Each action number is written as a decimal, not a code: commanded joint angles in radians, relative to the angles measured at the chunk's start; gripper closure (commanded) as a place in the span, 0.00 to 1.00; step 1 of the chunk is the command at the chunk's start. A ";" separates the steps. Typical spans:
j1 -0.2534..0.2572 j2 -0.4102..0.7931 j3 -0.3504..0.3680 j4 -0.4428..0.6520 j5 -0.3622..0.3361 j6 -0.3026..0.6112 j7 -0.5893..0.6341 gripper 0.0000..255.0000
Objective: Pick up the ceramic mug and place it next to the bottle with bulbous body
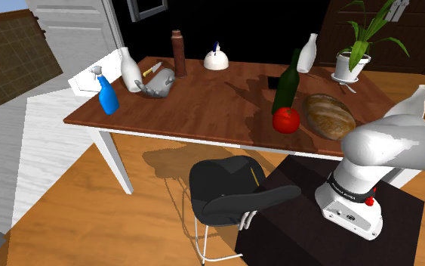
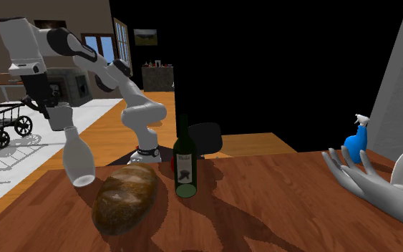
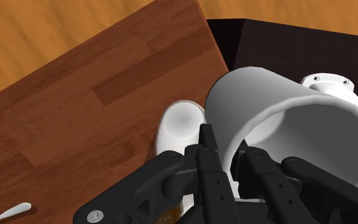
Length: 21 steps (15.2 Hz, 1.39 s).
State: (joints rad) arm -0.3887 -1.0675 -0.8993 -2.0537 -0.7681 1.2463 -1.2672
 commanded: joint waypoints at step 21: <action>-0.057 -0.112 -0.154 -0.263 -0.146 0.186 0.045 1.00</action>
State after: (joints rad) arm -0.4425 -1.1749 -1.0453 -2.3056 -0.9057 1.4239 -1.2238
